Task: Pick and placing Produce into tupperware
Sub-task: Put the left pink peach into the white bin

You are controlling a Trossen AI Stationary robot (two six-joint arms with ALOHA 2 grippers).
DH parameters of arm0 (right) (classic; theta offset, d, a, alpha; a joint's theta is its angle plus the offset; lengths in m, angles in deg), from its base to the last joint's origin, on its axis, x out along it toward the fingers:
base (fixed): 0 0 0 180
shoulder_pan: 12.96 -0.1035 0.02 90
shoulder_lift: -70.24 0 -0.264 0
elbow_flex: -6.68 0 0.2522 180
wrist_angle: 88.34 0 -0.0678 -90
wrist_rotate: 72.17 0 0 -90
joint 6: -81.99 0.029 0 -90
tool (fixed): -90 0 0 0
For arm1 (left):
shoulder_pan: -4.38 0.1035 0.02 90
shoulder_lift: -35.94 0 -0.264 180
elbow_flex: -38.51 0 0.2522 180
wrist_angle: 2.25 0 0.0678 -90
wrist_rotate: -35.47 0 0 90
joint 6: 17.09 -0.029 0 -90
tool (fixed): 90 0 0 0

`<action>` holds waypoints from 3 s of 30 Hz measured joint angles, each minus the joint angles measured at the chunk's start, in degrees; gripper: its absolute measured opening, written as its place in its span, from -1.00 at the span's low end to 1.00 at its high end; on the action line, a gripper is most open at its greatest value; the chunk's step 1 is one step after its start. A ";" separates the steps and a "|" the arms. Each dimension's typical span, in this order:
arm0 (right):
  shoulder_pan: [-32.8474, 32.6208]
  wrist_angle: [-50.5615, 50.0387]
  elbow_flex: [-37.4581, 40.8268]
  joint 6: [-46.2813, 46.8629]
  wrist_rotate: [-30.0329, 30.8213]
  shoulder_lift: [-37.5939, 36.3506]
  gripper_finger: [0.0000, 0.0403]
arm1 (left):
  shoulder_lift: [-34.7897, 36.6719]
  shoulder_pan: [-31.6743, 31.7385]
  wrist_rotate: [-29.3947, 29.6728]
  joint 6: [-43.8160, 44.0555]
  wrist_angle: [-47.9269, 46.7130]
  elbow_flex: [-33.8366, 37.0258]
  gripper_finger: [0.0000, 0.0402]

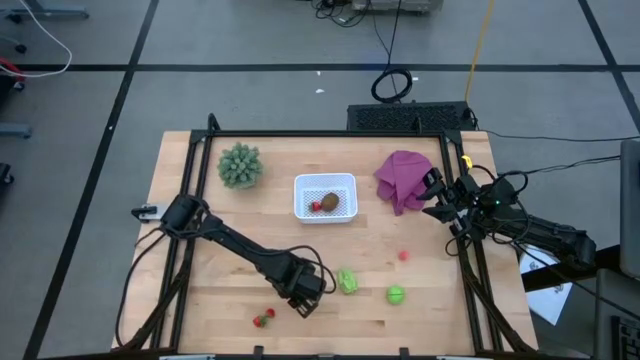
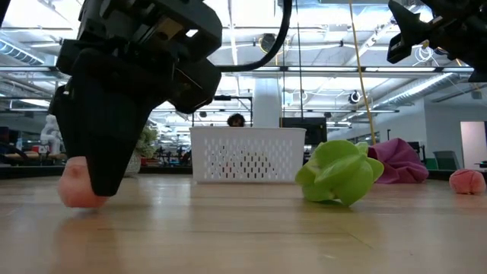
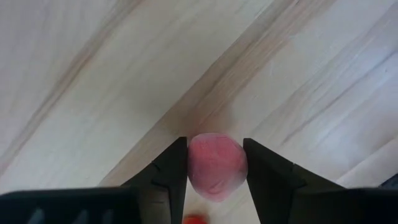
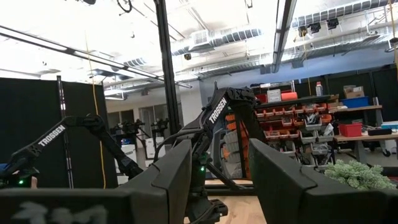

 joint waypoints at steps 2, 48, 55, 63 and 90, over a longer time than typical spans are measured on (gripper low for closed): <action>0.00 0.02 0.00 0.00 0.00 0.02 -0.25 | 0.67 0.13 0.00 -0.10 -0.39 0.00 -0.32; -0.01 -1.45 -0.02 -4.12 0.04 0.02 -0.25 | 5.86 40.33 3.19 -47.93 -2.24 -8.51 -0.32; 0.00 -3.24 -0.02 -4.17 0.07 0.04 -0.25 | -1.84 41.41 1.39 -50.70 -4.38 -14.44 -0.32; -0.02 -3.46 -0.02 -4.53 0.07 0.06 -0.25 | -10.47 40.33 2.38 -52.81 -10.84 -21.92 -0.32; 0.00 -5.42 -0.02 -4.59 0.04 0.08 -0.25 | -10.85 39.95 7.82 -54.45 -10.58 -27.39 -0.32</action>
